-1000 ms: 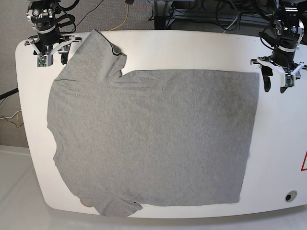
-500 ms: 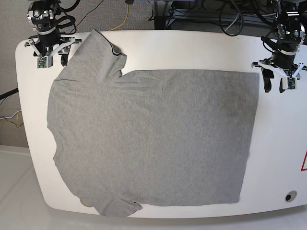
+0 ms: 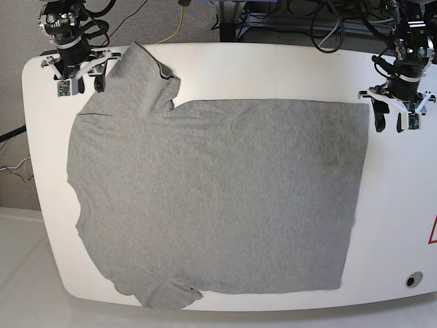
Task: Fold the T-shirt properly
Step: 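Position right gripper over the shoulder seam, left gripper at the body corner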
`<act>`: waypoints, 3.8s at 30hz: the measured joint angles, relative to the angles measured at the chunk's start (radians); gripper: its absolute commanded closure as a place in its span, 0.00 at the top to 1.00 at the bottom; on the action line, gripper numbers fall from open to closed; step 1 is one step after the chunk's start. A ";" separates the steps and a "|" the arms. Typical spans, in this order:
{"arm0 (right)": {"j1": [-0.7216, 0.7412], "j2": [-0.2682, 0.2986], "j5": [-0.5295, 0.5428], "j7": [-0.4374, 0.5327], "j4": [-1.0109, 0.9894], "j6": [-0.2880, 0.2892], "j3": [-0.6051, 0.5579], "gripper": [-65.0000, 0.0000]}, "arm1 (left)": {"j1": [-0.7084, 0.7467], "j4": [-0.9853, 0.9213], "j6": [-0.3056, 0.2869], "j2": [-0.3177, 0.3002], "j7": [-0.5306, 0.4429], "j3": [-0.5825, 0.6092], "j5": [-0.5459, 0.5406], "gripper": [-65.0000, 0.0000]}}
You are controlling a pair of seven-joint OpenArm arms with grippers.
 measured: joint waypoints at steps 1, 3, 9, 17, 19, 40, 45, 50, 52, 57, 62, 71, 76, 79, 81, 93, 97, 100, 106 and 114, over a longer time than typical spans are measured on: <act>0.000 -0.002 0.021 -0.003 0.000 0.014 -0.001 0.43 | 0.003 0.000 0.000 0.001 0.003 0.000 0.000 0.45; 0.000 -0.003 0.066 -0.009 0.000 0.034 -0.003 0.43 | 0.006 0.000 0.001 0.000 0.003 0.000 0.000 0.45; -0.003 -0.002 0.194 -0.017 -0.014 0.081 0.006 0.43 | 0.007 0.001 0.004 -0.001 -0.005 0.000 0.002 0.46; -0.003 -0.003 0.183 -0.038 -0.043 0.074 0.016 0.43 | 0.013 0.001 0.004 -0.001 0.001 -0.002 0.004 0.46; -0.003 -0.003 0.177 -0.039 -0.043 0.074 0.023 0.44 | 0.011 0.001 0.003 0.000 0.007 -0.003 0.004 0.46; 0.026 -0.004 0.180 -0.058 -0.110 0.066 0.020 0.43 | -0.027 -0.096 0.003 0.016 0.063 -0.008 -0.052 0.45; 0.034 -0.005 0.177 -0.048 -0.115 0.067 -0.002 0.44 | -0.026 -0.097 0.001 0.015 0.062 -0.013 -0.052 0.45; 0.040 -0.006 0.174 -0.064 -0.164 0.069 -0.005 0.44 | -0.026 -0.085 0.003 0.013 0.055 -0.008 -0.048 0.45; 0.040 -0.005 0.173 -0.067 -0.173 0.070 -0.005 0.44 | -0.026 -0.082 0.003 0.013 0.055 -0.008 -0.048 0.45; 0.048 -0.003 0.173 -0.066 -0.172 0.068 -0.023 0.44 | -0.025 -0.080 0.005 0.014 0.055 -0.009 -0.047 0.45; 0.059 0.005 0.179 -0.048 -0.167 0.072 -0.051 0.44 | -0.026 -0.080 0.008 0.014 0.054 -0.009 -0.040 0.45; 0.061 0.012 0.171 -0.061 -0.197 0.089 -0.060 0.44 | -0.026 -0.085 0.008 0.014 0.055 -0.009 -0.044 0.46; 0.065 0.012 0.171 -0.060 -0.197 0.092 -0.060 0.44 | -0.026 -0.092 0.008 0.014 0.056 -0.009 -0.046 0.46; 0.073 0.011 0.170 -0.060 -0.194 0.090 -0.053 0.44 | -0.026 -0.098 0.008 0.014 0.060 -0.009 -0.058 0.46; 0.076 0.011 0.169 -0.058 -0.191 0.084 -0.052 0.44 | -0.026 -0.103 0.008 0.017 0.062 -0.009 -0.060 0.46; 0.082 0.008 0.172 -0.062 -0.193 0.092 -0.058 0.44 | -0.044 -0.164 0.007 0.016 0.077 -0.006 -0.089 0.46; 0.086 0.006 0.173 -0.062 -0.200 0.092 -0.058 0.44 | -0.053 -0.188 0.007 0.017 0.084 -0.004 -0.090 0.46; 0.086 0.005 0.172 -0.063 -0.206 0.090 -0.058 0.44 | -0.060 -0.201 0.007 0.018 0.086 -0.002 -0.093 0.46; 0.086 0.003 0.172 -0.063 -0.211 0.092 -0.058 0.44 | -0.064 -0.205 0.007 0.019 0.099 0.000 -0.093 0.46; 0.086 0.004 0.169 -0.065 -0.232 0.092 -0.058 0.44 | -0.073 -0.199 0.008 0.018 0.100 0.002 -0.088 0.46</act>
